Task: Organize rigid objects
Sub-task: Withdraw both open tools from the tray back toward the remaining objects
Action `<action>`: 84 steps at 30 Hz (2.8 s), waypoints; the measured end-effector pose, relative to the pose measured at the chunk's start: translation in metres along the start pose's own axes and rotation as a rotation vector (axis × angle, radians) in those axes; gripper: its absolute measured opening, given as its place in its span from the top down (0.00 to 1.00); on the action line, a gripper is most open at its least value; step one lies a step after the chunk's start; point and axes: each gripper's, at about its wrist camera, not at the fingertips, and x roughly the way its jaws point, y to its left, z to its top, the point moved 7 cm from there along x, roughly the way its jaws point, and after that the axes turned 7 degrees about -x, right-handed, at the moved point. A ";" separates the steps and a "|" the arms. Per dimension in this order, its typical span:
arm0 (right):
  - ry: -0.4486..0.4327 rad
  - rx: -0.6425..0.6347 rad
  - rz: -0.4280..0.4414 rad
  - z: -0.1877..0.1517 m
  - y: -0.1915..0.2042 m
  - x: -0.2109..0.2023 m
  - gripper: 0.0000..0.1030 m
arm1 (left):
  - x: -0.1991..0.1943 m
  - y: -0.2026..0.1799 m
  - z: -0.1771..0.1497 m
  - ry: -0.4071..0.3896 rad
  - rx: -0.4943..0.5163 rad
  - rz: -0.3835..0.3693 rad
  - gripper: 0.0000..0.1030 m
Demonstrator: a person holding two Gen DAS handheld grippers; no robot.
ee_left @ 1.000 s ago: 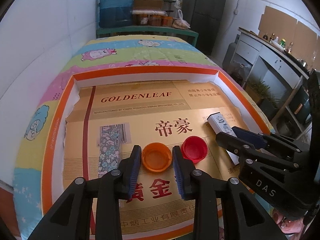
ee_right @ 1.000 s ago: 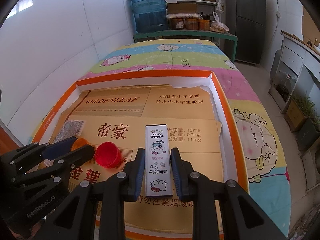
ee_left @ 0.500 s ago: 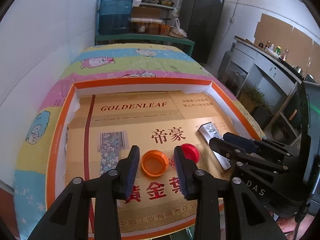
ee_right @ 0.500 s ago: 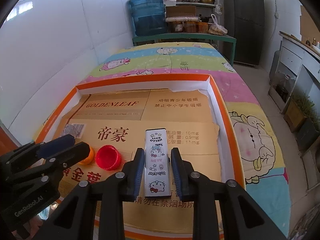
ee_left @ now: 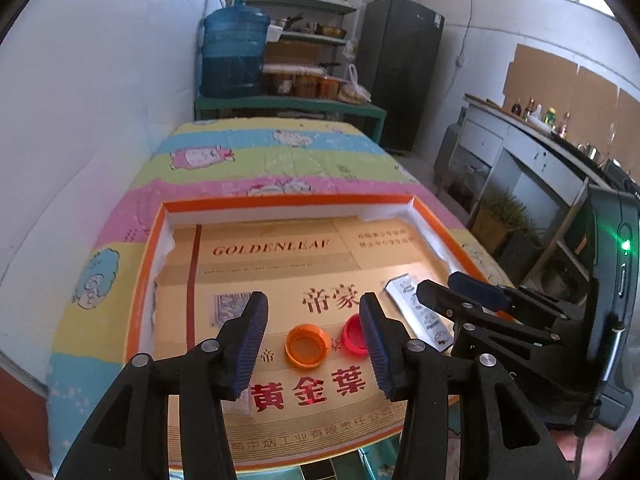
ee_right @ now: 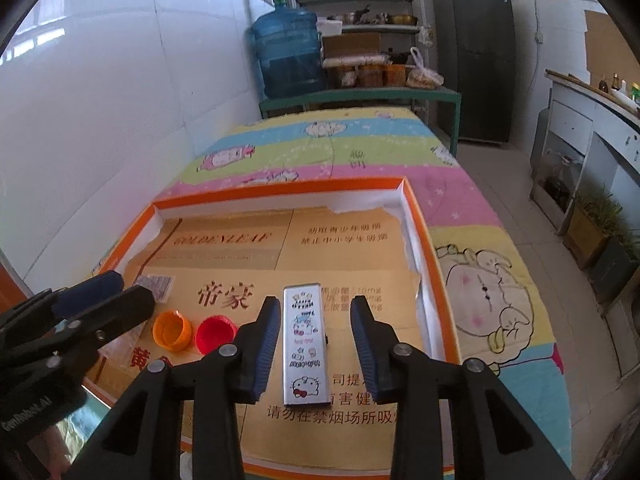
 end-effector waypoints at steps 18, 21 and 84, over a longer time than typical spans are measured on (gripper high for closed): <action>-0.048 0.001 0.001 0.008 0.002 -0.016 0.65 | -0.064 -0.009 0.012 -0.094 0.034 0.051 0.52; -0.050 -0.017 0.011 0.008 0.011 -0.029 0.65 | -0.076 -0.006 0.012 -0.105 0.015 0.048 0.52; 0.123 -0.131 0.078 -0.132 0.099 -0.108 0.52 | -0.161 0.051 -0.115 -0.007 -0.089 0.031 0.48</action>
